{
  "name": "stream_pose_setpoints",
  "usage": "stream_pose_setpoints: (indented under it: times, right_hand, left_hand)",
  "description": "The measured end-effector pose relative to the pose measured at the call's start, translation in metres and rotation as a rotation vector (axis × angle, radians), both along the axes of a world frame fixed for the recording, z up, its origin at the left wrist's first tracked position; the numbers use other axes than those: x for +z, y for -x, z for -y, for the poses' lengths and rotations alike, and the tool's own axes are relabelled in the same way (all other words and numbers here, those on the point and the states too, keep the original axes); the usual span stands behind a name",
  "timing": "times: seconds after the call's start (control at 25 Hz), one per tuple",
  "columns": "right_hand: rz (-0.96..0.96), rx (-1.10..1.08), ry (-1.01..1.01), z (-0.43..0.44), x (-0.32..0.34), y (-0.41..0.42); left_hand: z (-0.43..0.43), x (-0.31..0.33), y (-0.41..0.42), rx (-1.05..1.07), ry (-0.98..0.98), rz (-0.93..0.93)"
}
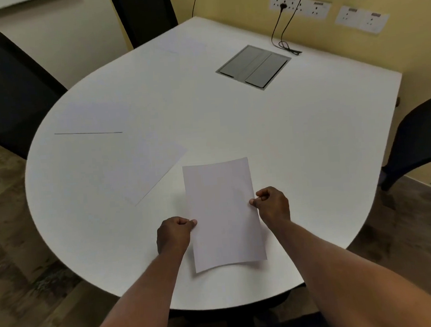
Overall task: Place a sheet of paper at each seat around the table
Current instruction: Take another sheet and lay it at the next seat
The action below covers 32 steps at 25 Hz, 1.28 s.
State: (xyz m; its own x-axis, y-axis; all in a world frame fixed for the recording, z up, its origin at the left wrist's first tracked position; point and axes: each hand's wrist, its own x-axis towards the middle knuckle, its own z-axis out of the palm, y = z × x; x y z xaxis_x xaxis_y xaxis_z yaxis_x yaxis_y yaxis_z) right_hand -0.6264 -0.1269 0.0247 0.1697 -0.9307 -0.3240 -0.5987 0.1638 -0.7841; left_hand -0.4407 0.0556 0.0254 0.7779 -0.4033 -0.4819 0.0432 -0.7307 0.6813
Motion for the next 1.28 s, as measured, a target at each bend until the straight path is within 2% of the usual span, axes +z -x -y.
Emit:
stream_pose_setpoints:
  times: [0.36, 0.88, 1.0, 1.16, 1.28]
  right_hand:
    - [-0.053, 0.014, -0.073, 0.011, -0.06, 0.001]
    - [-0.085, 0.083, -0.025, 0.013, -0.071, 0.01]
    - [-0.184, 0.19, 0.086, 0.007, -0.059, 0.017]
    - [-0.371, 0.442, 0.305, -0.01, -0.027, 0.029]
    - [-0.439, 0.486, 0.394, -0.026, 0.001, 0.037]
  left_hand:
    - [0.013, -0.051, 0.011, 0.016, -0.104, 0.037]
    - [0.01, -0.058, 0.022, -0.038, -0.137, 0.245]
    - [0.006, -0.041, 0.023, -0.144, -0.182, 0.37]
    - [-0.006, -0.008, 0.028, -0.407, -0.26, 0.58]
    - [-0.018, 0.02, 0.032, -0.545, -0.309, 0.667]
